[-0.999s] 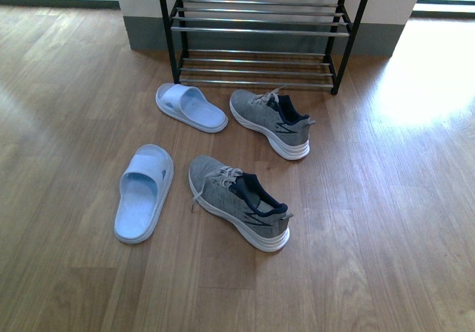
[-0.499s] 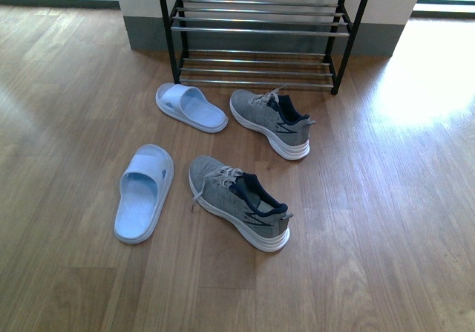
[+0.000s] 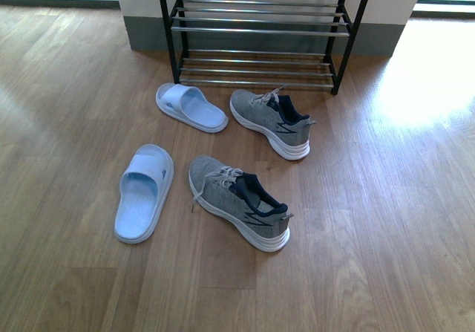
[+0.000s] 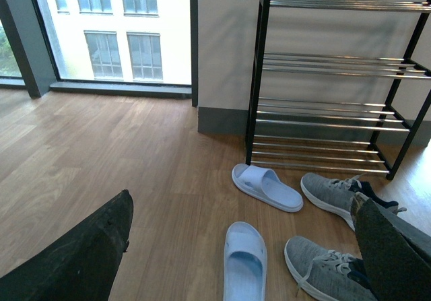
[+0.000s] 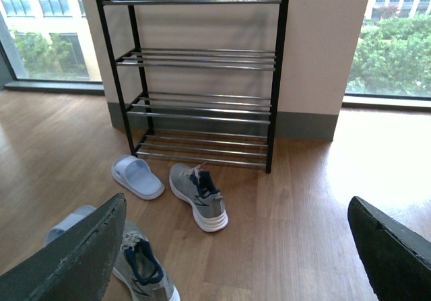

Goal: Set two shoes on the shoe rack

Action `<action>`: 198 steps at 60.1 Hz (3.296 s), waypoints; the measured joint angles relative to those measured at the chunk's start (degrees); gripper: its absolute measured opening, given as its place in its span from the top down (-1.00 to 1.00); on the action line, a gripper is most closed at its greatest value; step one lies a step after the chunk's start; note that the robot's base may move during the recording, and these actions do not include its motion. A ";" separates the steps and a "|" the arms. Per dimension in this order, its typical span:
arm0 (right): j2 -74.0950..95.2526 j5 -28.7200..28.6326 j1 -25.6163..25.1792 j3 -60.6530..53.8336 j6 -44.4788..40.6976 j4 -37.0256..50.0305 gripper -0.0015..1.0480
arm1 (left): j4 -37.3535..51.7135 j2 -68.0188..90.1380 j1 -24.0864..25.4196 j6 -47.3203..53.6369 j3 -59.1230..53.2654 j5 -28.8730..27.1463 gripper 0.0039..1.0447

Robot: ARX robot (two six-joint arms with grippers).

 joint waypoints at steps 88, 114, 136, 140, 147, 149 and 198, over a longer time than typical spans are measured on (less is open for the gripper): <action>0.04 0.00 0.00 -0.02 0.00 0.00 -0.82 | 0.00 0.00 0.00 0.00 0.00 0.00 -0.83; 0.22 1.07 0.35 0.02 0.37 -0.35 -0.82 | 0.00 0.00 0.00 0.00 0.00 0.00 -0.83; 38.62 2.25 3.93 5.07 5.35 18.40 -0.82 | 0.00 0.00 0.00 0.00 0.00 0.00 -0.83; 52.06 0.63 3.06 8.11 4.70 26.12 -0.82 | 0.00 0.00 0.00 0.00 0.00 0.00 -0.83; 71.14 -1.75 2.12 14.43 4.33 33.73 -0.82 | 0.00 0.00 0.00 0.00 0.00 0.00 -0.83; 75.97 -2.12 2.03 16.39 4.07 34.82 -0.82 | 0.00 0.00 0.00 0.00 0.00 0.00 -0.83; 147.80 0.09 1.86 70.73 -6.32 24.11 -0.82 | 0.00 0.00 0.00 0.00 0.00 0.00 -0.83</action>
